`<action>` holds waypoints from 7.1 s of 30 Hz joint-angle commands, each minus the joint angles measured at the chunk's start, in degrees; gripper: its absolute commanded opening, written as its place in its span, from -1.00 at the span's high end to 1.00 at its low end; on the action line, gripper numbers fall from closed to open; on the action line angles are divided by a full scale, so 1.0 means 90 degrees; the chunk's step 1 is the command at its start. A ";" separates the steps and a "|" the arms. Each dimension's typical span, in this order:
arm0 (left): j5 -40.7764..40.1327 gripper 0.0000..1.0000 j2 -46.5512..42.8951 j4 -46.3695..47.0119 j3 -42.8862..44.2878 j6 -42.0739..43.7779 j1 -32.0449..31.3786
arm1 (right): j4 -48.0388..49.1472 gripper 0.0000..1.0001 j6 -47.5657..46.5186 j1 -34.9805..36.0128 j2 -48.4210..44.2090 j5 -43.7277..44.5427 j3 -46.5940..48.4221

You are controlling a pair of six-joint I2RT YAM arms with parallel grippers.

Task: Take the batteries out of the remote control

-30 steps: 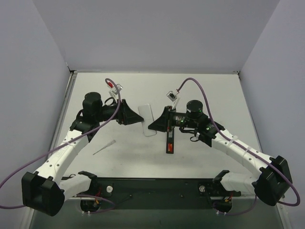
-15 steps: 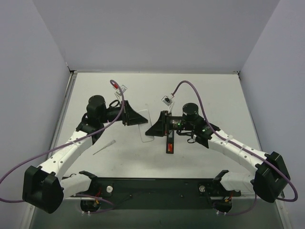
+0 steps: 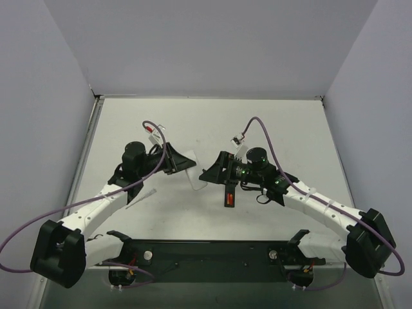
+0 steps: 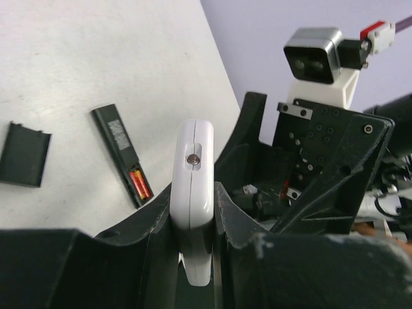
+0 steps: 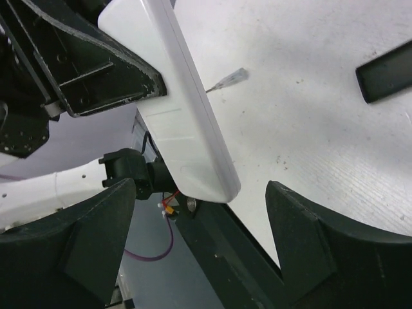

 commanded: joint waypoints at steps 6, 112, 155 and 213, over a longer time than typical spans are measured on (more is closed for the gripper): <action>-0.1509 1.00 -0.0465 0.1742 -0.1011 -0.0875 0.0080 | 0.0310 -0.51 0.0745 0.0282 0.0613 0.0635 0.0213; -0.0982 1.00 -0.0544 0.2408 -0.1852 -0.1716 0.0920 | 0.2116 0.55 0.1478 0.0516 0.1015 0.0743 -0.1125; -0.1158 1.00 -0.0749 0.1794 -0.1989 -0.1287 0.0842 | 0.2673 0.42 0.2279 0.0634 0.1816 0.0635 -0.0851; -0.0786 0.80 0.3265 -0.3519 0.1516 0.2102 0.0403 | -0.2024 0.31 -0.0094 0.0214 -0.0088 0.2647 -0.0216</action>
